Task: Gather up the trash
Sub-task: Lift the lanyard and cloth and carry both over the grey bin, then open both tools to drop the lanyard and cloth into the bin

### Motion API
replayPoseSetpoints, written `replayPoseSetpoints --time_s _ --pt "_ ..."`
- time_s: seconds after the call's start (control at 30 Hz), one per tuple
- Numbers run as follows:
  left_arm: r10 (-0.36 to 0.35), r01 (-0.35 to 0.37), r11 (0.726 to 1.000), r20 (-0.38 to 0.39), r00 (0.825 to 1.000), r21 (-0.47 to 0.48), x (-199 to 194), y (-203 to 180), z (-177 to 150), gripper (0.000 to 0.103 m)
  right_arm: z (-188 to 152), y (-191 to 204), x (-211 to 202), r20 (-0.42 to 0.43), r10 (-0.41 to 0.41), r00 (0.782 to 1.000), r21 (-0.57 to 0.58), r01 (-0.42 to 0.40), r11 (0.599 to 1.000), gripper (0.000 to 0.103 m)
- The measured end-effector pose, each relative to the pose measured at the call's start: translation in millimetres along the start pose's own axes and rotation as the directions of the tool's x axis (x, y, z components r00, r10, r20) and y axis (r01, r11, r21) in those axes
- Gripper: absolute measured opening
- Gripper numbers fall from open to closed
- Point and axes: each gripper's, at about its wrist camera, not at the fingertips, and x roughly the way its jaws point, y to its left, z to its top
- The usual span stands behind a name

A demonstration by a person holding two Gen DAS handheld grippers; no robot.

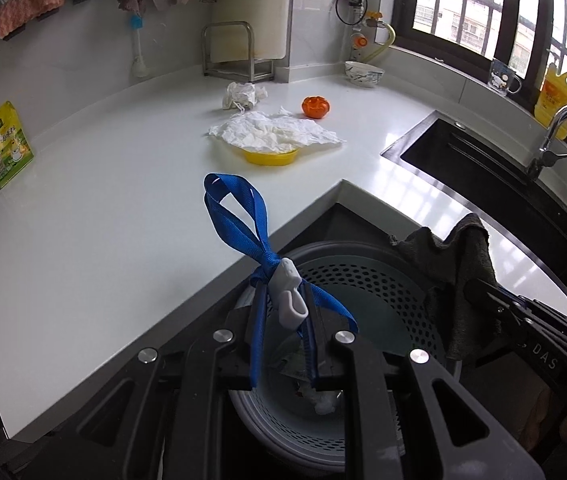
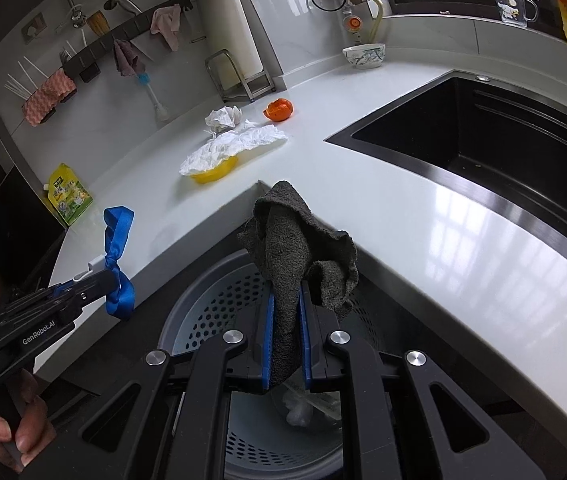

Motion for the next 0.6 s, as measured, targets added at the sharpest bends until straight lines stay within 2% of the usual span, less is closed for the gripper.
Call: replayPoseSetpoints --time_s 0.13,0.27,0.6 --pt "-0.042 0.042 0.998 0.007 0.999 0.056 -2.6 -21.4 -7.8 0.017 -15.0 -1.2 -1.7 -0.017 -0.014 1.000 0.007 0.014 1.000 0.011" --pt "-0.050 0.052 0.994 -0.022 0.999 0.098 7.5 -32.7 -16.7 0.017 -25.6 -0.9 0.5 -0.027 -0.016 1.000 0.011 0.016 1.000 0.011" --pt "-0.020 0.032 0.994 -0.114 0.993 0.106 42.7 -28.6 -33.6 0.017 -40.6 -4.1 24.4 -0.097 0.006 0.995 0.008 -0.005 1.000 0.011"
